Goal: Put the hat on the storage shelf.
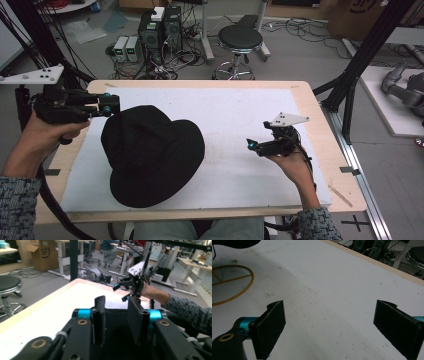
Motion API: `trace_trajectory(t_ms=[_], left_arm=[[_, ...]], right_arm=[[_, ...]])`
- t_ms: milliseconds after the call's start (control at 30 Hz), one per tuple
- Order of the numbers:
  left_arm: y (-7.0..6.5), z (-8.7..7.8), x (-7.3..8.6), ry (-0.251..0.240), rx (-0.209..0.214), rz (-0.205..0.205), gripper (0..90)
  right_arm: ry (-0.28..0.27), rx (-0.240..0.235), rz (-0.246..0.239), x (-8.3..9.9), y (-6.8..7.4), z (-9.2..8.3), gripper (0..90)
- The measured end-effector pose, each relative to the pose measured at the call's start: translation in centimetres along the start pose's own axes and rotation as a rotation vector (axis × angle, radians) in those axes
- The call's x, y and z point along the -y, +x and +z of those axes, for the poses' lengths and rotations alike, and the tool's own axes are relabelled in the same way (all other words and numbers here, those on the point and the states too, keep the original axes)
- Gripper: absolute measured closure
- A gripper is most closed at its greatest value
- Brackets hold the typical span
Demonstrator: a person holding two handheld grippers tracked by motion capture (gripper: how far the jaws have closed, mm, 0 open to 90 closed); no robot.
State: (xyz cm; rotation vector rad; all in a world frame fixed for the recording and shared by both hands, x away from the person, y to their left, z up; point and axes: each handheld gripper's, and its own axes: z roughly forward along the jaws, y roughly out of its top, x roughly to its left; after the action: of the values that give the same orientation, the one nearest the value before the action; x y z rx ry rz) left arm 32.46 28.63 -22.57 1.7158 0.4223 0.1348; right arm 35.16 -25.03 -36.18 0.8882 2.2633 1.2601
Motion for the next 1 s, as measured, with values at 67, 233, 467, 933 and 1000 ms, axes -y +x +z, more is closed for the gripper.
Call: trace_trajectory(t_ms=[67,233,467,933,1000], left_arm=[[0.1,-0.3,0.1,-0.016,-0.022,-0.004,64.4],[0.9,-1.1,0.6,-0.052,-0.108,-0.032,56.8],[1.8,-2.4,2.0,-0.094,-0.262,-0.039,48.6],[2.8,-2.4,5.4,-0.055,-0.536,-0.022,36.3],[3.0,-2.2,6.0,-0.043,-0.564,-0.028,35.5]], right_arm=[[0.0,0.001,-0.001,0.0,0.0,0.0,10.3],[-0.004,0.0,0.001,0.0,-0.1,-0.1,10.3],[-0.005,0.001,0.004,0.0,-0.3,0.0,10.3],[-0.001,-0.009,0.007,-0.3,-0.4,0.9,10.3],[-0.006,-0.009,0.004,-0.4,-0.5,1.0,10.3]])
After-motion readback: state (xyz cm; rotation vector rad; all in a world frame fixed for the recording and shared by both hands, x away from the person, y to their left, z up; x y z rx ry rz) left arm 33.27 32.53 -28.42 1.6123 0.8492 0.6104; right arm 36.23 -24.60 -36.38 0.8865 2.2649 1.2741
